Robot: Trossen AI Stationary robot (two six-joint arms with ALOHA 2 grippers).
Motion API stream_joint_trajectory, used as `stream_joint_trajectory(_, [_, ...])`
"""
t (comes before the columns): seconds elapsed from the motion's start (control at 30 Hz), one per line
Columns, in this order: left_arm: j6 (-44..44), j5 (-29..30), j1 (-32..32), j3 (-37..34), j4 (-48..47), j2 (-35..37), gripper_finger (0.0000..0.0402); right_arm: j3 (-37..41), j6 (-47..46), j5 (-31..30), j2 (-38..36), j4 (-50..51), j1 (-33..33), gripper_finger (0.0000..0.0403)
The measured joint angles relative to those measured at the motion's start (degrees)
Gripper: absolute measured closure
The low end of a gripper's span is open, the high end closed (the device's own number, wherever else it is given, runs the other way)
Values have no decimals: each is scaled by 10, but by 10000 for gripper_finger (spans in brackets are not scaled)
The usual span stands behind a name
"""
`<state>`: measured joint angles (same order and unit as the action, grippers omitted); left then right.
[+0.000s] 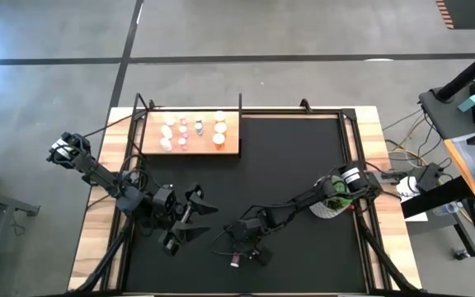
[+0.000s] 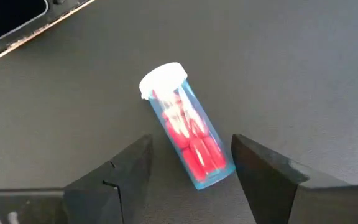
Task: Pick and place medicine bottles onto shelf by color
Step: Put the blue pill bottle into the shelf
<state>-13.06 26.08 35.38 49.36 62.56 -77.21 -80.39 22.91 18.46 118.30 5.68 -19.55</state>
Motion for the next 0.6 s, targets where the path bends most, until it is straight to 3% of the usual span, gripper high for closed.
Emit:
stream_joint_trajectory(0.17, [0, 1, 0, 0, 0, 0, 169, 0, -12, 0, 2, 1, 0, 198])
stream_joint_trajectory(0.6, [0, 2, 0, 0, 0, 0, 169, 0, -45, 1, 2, 1, 0, 260])
